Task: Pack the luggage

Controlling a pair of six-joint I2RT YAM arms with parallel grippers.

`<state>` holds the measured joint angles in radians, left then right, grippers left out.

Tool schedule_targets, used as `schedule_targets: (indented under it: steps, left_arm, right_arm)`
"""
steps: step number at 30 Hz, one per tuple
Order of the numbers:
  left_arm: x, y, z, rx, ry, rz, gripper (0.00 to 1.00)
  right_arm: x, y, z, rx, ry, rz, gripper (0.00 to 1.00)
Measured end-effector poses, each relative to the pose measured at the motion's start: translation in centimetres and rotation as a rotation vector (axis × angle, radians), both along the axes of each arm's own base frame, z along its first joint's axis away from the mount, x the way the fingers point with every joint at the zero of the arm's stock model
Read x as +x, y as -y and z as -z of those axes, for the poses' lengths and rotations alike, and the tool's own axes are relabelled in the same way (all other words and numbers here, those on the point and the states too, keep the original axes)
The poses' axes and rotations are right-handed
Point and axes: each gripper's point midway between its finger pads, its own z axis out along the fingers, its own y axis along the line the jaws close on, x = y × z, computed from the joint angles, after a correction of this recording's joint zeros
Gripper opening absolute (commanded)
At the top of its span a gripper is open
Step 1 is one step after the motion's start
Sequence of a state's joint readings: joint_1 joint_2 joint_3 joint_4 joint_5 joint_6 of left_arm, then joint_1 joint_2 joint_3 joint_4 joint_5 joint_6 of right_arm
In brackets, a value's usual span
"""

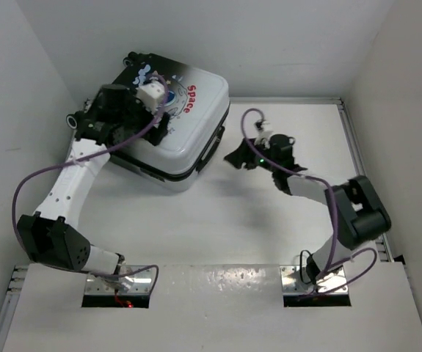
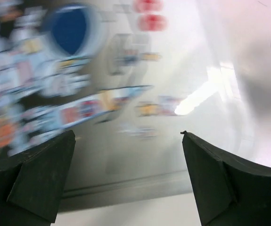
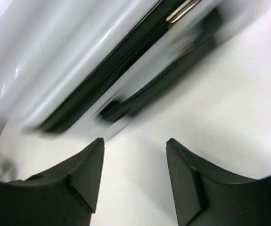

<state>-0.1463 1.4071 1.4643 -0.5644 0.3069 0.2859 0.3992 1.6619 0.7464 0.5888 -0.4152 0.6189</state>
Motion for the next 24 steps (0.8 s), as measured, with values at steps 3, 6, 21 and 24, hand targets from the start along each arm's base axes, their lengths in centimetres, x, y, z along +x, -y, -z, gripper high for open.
schedule_targets:
  steps: [3,6,21,24]
  left_arm:
    - [-2.8,5.4,2.4,0.047,-0.034,0.156,1.00]
    - [-6.0,10.3,5.3,0.111,-0.068,0.290,0.87]
    - [-2.7,19.7,21.8,0.350,-0.221,-0.077,0.79]
    - [-0.8,20.4,22.4,0.313,-0.188,-0.197,0.82]
  right_arm:
    - [3.7,7.3,-3.2,-0.032,0.112,0.219,0.53]
    - [5.5,14.0,-4.9,-0.079,0.167,0.404,0.53]
    - [1.2,20.2,-1.8,-0.179,0.064,0.508,0.53]
    - [0.6,20.9,-2.1,-0.175,0.067,0.522,0.53]
